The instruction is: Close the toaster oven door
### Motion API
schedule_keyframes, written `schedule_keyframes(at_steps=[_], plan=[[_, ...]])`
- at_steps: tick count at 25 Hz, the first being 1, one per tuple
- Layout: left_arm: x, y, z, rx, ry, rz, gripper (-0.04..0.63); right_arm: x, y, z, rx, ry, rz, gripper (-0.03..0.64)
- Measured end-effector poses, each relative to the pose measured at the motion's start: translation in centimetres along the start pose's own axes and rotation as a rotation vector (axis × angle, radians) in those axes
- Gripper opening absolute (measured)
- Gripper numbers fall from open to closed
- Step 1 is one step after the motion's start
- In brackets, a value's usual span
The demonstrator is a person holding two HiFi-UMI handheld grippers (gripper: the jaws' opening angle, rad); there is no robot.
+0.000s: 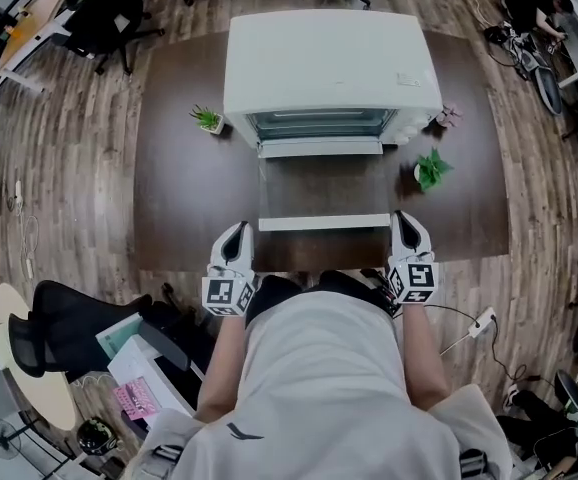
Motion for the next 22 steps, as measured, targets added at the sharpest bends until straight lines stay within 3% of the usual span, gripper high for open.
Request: schedule_keyframes(at_steps=[6,14,18,22], plan=[[-0.3,-3.5,1.0,0.072,-0.073,0.000,0.013,0.4,-3.6,0.0,0.079,-0.024,-0.011,0.031],[-0.3,-6.4,1.7,0.161,-0.108,-0.048,0.150,0.5,-6.9,0.3,0.174,-0.041,0.010,0.122],[-0.6,-7.3,1.7,0.184,-0.121,-0.057,0.156,0.4,-7.2,0.2,0.172,-0.053,0.031,0.129],[-1.1,-7.6,1.9,0.191,-0.148,-0.050,0.156,0.8,-8.8,0.4,0.238,0.006,0.021,0.166]])
Point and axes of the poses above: the fingertips, and each gripper's own axes: z forward along the fingers, x to its left, y out of its top, the point moved 2 cm from there along -z, backward along the fingers
